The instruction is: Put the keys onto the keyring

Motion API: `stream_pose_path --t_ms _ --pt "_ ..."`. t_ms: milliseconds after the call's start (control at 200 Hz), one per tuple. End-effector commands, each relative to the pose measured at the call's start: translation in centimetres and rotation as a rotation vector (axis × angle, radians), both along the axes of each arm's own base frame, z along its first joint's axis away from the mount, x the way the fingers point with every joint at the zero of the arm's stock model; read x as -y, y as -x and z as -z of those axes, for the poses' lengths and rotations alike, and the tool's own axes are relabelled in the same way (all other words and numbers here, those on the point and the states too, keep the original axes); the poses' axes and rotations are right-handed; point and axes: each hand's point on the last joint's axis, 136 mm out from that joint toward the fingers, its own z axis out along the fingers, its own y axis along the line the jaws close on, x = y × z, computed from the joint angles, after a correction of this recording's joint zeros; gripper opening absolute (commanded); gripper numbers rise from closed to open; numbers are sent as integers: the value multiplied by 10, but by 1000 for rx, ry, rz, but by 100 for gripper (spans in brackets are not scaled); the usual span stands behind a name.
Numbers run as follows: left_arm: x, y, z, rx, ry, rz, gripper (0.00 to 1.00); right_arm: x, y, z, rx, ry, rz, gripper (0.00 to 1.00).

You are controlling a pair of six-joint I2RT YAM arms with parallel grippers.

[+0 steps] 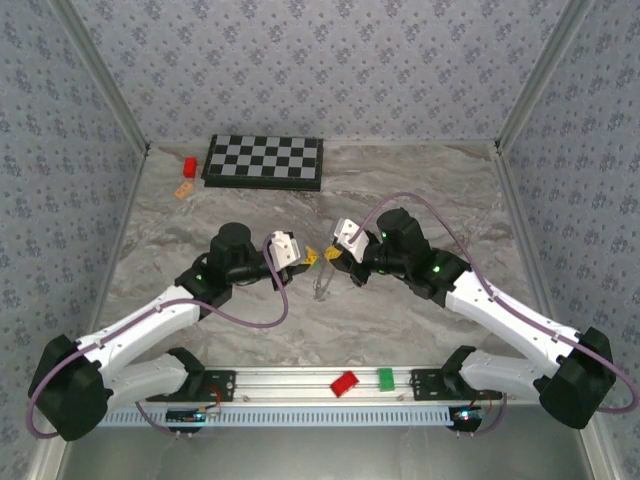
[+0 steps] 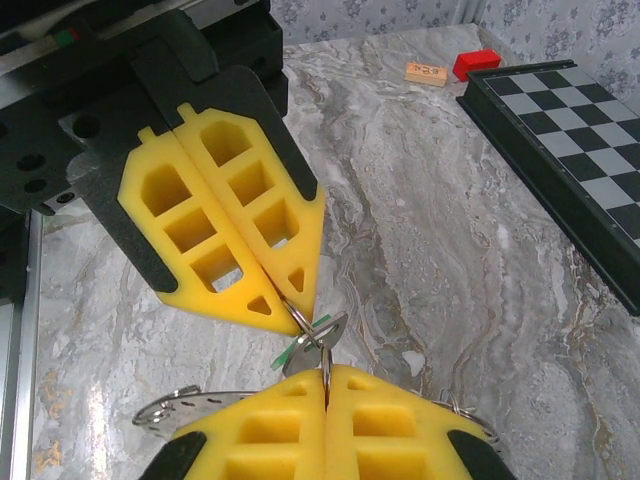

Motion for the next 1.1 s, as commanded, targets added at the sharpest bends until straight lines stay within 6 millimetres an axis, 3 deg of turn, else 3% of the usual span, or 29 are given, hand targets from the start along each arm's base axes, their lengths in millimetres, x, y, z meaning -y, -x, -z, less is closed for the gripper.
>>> stream_pose_path --t_ms 0,240,1095 --pt "2 -1 -13 14 24 8 0 -5 4 -11 31 -34 -30 0" --pt "-1 -9 -14 15 26 -40 0 -4 3 -11 31 -32 -26 0" --pt "5 9 -16 4 43 67 0 -6 2 -8 21 -29 -24 0"
